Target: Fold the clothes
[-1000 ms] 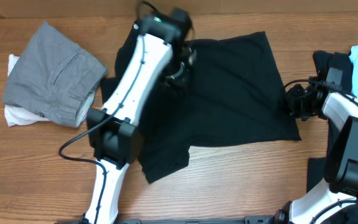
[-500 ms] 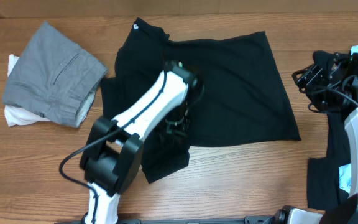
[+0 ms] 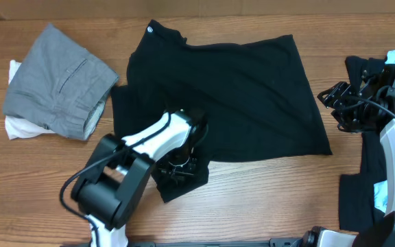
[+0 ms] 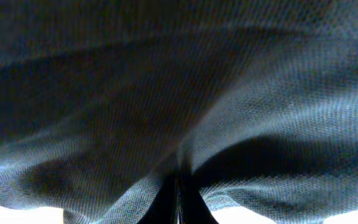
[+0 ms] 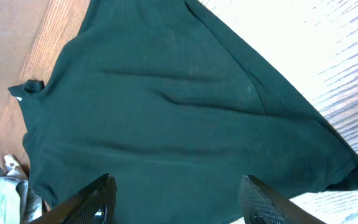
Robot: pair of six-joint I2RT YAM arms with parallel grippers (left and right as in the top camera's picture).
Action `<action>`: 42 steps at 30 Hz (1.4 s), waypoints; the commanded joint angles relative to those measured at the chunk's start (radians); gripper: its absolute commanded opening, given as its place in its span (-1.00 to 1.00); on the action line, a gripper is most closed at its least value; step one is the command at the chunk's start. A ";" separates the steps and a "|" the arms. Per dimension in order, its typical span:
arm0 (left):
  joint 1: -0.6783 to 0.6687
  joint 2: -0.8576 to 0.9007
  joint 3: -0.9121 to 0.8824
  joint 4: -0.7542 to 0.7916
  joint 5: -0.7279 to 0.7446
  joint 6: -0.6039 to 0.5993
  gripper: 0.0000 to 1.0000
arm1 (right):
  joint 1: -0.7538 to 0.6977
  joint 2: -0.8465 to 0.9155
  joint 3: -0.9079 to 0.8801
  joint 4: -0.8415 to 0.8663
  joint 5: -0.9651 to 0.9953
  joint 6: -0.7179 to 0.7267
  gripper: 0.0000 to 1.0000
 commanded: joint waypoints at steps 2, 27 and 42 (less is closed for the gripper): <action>0.023 0.032 -0.169 0.064 -0.021 -0.176 -0.92 | -0.001 0.001 0.003 0.002 -0.006 -0.011 0.34; 0.541 -0.195 -0.320 0.058 0.080 -0.146 -0.92 | 0.000 0.199 -0.034 -0.122 0.111 -0.004 0.48; 0.565 -0.239 -0.317 0.101 0.096 -0.075 -0.60 | 0.000 0.211 -0.153 -0.363 0.111 -0.117 0.42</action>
